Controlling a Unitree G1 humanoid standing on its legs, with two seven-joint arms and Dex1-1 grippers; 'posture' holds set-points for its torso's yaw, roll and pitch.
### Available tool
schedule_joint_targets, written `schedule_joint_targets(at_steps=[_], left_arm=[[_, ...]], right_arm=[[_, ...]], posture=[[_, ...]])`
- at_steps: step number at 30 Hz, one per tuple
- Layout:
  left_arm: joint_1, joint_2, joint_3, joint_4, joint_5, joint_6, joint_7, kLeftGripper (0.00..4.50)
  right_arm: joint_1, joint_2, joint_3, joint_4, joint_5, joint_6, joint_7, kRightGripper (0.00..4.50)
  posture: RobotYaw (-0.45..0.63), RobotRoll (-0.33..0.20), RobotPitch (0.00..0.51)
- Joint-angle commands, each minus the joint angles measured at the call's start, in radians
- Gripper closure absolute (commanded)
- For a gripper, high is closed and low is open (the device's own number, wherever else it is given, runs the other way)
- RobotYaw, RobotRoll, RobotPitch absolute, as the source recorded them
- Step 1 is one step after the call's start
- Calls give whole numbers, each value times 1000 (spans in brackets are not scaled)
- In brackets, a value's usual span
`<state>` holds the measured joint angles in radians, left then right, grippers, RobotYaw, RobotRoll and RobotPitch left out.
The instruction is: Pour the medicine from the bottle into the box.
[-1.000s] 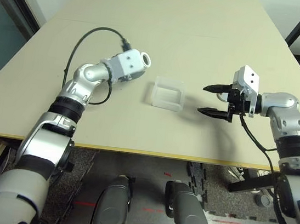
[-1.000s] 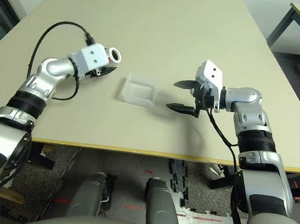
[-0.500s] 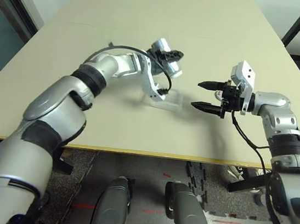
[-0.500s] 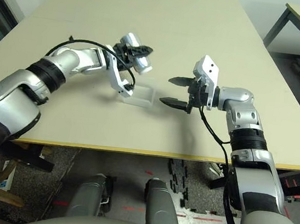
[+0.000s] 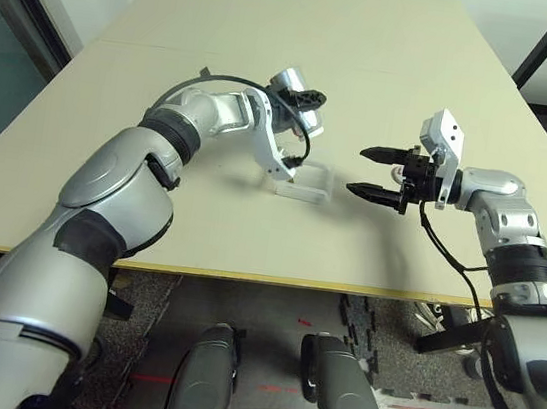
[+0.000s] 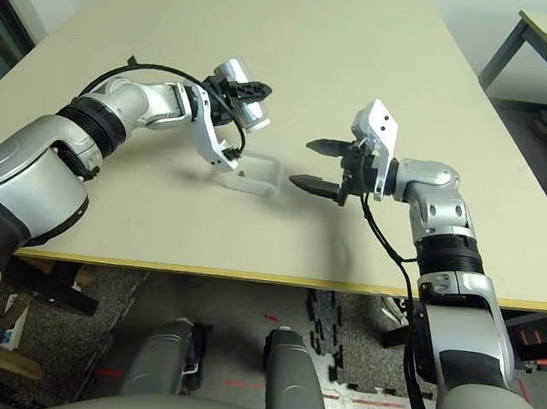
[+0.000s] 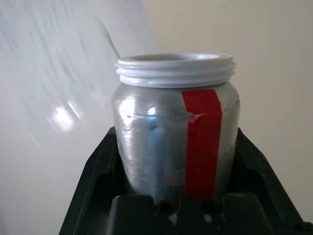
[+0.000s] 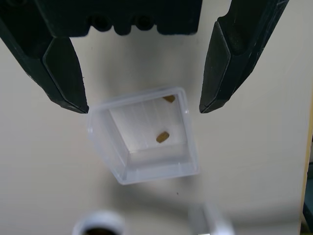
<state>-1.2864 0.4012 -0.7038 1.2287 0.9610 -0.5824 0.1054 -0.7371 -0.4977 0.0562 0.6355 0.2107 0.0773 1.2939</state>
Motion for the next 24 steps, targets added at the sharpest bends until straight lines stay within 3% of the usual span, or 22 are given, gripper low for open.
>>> schedule_joint_targets(at_steps=[1, 5, 10, 18, 24], left_arm=[[51, -21, 236, 20, -303, 78, -263, 1702], [112, -45, 490, -22, -593, 270, -479, 1702], [213, -39, 662, -133, -792, 467, -589, 1702], [323, -42, 807, -261, -948, 650, -554, 1702], [341, -51, 863, -192, -1004, 626, -520, 1702]], right_arm=[[-9, -10, 10, 20, -16, -25, 9, 0], [-18, -13, 16, 44, -33, -41, 8, 0], [-40, -18, 19, 86, -54, -56, 12, 0], [-67, -18, 21, 131, -72, -73, 20, 0], [-71, -18, 21, 136, -83, -73, 19, 0]], posture=[[-86, 0, 73], [-70, 0, 82], [-53, 0, 93], [-36, 0, 109], [-37, 0, 117]])
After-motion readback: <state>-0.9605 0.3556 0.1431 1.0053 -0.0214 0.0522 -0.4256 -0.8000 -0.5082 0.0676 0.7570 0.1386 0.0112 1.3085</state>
